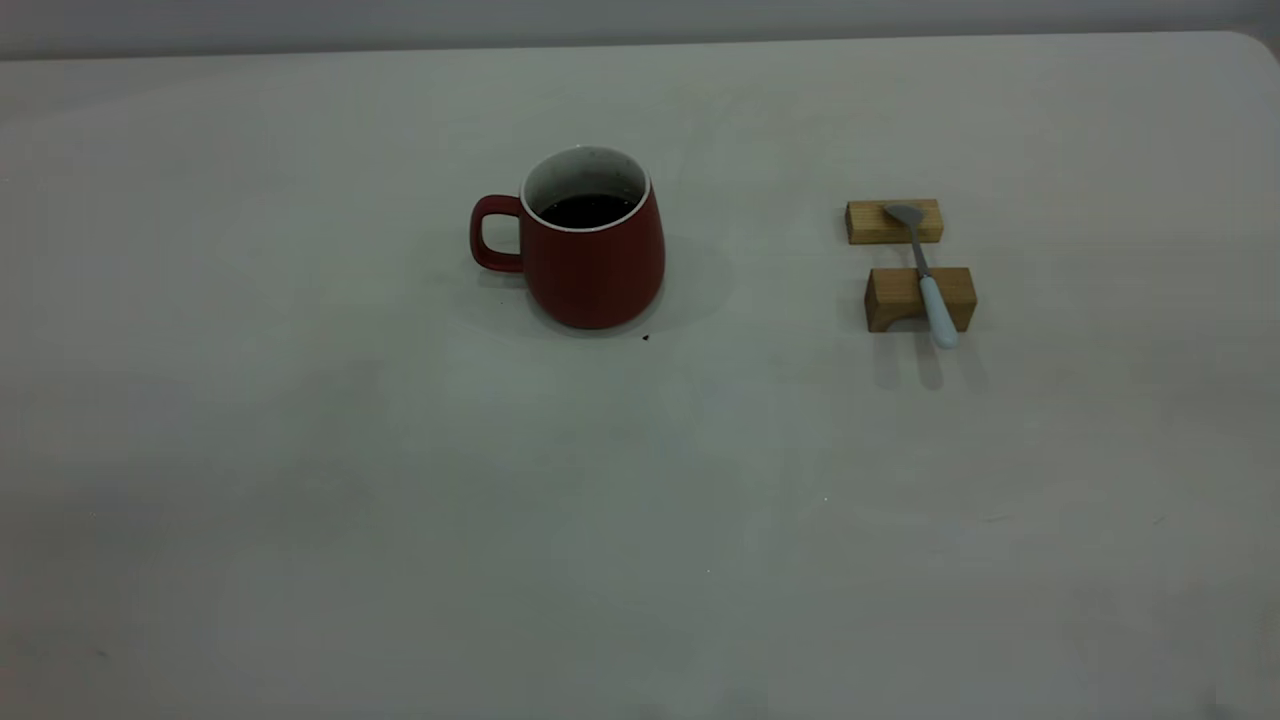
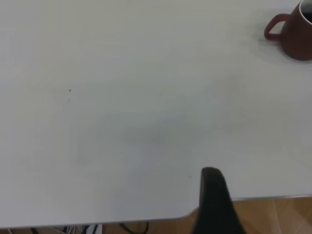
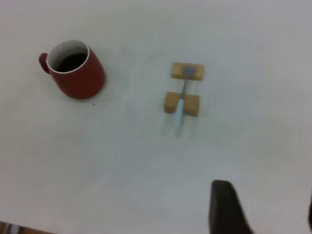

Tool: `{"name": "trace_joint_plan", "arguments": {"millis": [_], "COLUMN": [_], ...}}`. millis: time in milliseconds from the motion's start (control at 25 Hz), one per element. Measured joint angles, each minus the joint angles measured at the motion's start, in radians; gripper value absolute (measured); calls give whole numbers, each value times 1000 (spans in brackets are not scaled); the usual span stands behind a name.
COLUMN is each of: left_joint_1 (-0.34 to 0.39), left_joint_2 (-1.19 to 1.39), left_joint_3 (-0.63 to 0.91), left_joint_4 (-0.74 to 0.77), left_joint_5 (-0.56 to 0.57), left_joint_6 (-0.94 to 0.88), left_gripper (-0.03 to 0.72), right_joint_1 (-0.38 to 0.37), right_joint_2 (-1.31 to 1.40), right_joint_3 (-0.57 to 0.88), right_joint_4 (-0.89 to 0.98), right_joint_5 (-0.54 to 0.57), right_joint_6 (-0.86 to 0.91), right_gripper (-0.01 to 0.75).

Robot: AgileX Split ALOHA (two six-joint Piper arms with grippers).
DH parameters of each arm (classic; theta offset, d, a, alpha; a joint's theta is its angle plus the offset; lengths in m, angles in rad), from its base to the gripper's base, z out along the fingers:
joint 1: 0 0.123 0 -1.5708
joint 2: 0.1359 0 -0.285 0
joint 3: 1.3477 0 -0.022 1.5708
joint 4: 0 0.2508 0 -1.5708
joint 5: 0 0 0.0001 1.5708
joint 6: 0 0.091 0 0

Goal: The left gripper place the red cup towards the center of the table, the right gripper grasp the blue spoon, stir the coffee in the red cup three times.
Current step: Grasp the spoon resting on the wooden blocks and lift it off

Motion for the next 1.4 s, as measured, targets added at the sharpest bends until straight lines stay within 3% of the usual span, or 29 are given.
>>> {"name": "trace_joint_plan", "arguments": {"millis": [120, 440, 640, 1000, 1240, 1400], "left_joint_1": [0, 0, 0, 0, 0, 0], "left_joint_2": [0, 0, 0, 0, 0, 0], "left_joint_3": [0, 0, 0, 0, 0, 0], "left_joint_4": [0, 0, 0, 0, 0, 0], "left_joint_5": [1, 1, 1, 1, 1, 1], "left_joint_6": [0, 0, 0, 0, 0, 0], "left_gripper": [558, 558, 558, 558, 558, 558], "right_joint_1": [0, 8, 117, 208, 221, 221], "right_joint_2": [231, 852, 1196, 1652, 1777, 1836], "right_joint_3": [-35, -209, -358, -705, -834, -882], "right_joint_4": [95, 448, 497, 301, 69, 17], "right_joint_5": [-69, -132, -161, -132, -128, -121], "right_joint_6": [-78, -349, -361, -106, 119, 172], "right_gripper": [522, 538, 538, 513, 512, 512]}}
